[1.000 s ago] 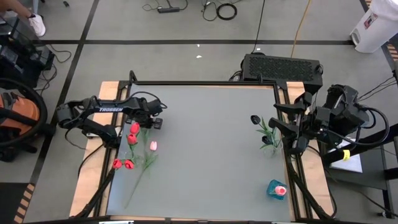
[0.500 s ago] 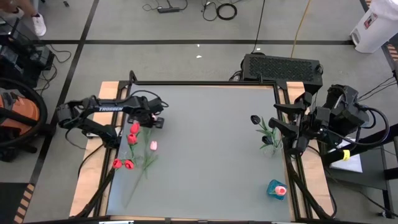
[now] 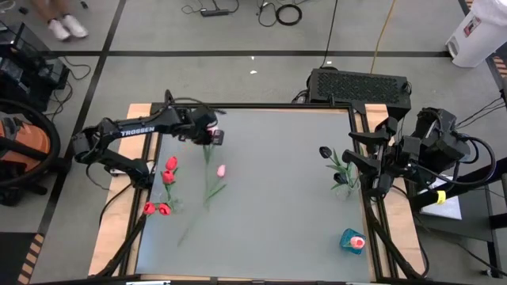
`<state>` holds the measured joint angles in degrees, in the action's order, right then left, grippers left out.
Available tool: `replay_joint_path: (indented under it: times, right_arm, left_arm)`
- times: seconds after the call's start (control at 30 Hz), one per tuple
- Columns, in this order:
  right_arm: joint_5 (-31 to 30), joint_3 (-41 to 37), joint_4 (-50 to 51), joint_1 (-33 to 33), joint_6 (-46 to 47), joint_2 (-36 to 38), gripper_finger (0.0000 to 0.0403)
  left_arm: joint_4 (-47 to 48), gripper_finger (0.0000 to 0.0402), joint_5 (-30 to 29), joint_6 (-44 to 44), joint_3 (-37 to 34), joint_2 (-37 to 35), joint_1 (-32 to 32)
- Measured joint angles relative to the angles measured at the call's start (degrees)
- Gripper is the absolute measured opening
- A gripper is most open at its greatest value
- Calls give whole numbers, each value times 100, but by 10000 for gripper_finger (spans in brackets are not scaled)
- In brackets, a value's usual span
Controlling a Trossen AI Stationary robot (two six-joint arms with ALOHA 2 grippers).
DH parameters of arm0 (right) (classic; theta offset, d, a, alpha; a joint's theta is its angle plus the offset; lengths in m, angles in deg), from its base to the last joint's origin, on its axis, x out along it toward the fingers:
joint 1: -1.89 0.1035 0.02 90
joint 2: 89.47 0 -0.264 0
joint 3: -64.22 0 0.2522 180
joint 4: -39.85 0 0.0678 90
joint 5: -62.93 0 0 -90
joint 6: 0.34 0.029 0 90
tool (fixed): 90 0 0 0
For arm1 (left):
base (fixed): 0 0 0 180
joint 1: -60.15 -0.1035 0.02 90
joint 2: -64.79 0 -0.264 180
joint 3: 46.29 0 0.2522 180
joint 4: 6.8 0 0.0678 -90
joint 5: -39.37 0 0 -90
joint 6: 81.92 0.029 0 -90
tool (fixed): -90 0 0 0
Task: Sort flowers into vase by color
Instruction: Put the top pink tulip into the blue vase
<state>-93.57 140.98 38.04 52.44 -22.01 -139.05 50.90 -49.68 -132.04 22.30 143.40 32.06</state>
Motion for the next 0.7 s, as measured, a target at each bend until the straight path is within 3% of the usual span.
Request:
replay_joint_path:
  times: [0.3,0.7]
  right_arm:
    - [0,0,0,0,2,0,219]
    - [2,0,4,0,151,0,219]
  left_arm:
    - [-451,7,-164,468,1405,0,0]
    - [-1874,7,56,1765,2841,0,230]
